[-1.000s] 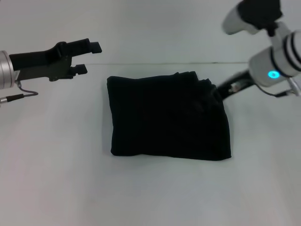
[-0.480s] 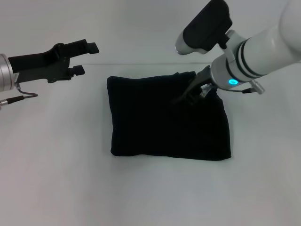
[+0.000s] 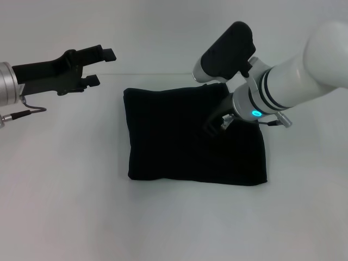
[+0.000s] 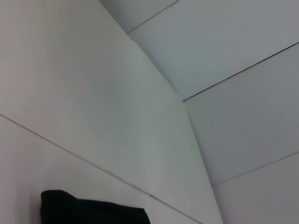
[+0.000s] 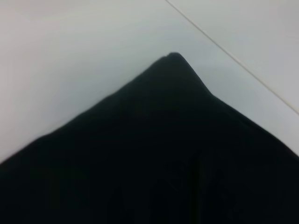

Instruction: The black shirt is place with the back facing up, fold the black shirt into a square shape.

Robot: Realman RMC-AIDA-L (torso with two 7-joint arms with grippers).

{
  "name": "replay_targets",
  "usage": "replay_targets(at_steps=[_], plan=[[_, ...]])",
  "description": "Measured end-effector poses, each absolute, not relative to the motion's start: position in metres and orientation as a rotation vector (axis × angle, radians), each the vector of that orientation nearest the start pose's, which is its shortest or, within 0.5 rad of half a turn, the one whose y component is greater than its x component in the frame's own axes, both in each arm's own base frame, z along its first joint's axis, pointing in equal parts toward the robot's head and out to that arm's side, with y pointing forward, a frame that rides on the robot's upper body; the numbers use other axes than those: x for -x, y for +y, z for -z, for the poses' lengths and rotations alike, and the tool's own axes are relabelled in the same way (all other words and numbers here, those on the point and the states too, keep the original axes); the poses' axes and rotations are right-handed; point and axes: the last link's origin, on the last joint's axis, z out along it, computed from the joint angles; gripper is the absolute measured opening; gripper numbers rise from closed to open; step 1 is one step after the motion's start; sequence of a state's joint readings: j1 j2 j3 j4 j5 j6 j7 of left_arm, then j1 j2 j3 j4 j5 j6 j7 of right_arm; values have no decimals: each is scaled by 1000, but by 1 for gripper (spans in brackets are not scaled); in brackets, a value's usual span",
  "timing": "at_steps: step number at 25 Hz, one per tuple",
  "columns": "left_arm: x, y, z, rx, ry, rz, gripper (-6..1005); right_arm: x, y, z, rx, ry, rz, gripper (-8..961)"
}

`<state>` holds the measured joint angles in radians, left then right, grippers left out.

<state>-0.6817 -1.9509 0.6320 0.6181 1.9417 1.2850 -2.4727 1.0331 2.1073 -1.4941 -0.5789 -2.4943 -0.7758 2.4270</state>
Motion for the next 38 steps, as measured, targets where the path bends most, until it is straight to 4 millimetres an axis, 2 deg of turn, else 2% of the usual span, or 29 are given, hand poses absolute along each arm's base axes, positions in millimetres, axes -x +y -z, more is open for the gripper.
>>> replay_targets(at_steps=[5,18,21,25,30,33,38], plan=[[249,418,-66,1987,-1823,960,950,-151,448,94,2490,588,331,770],[250,417,-65,1985,-1827,962,950,-157,459,75,2371,620,367,769],[251,416,-65,1983,-1830,962,950,-163,464,66,2315,660,368,768],[251,416,-65,1983,-1830,962,950,-176,472,45,2195,732,368,768],[251,416,-65,1984,-1831,966,949,-183,475,20,2122,809,285,767],[250,416,-65,1985,-1832,976,950,-183,475,14,2115,831,255,767],[249,416,-65,1987,-1832,980,950,-184,468,18,2154,916,244,766]])
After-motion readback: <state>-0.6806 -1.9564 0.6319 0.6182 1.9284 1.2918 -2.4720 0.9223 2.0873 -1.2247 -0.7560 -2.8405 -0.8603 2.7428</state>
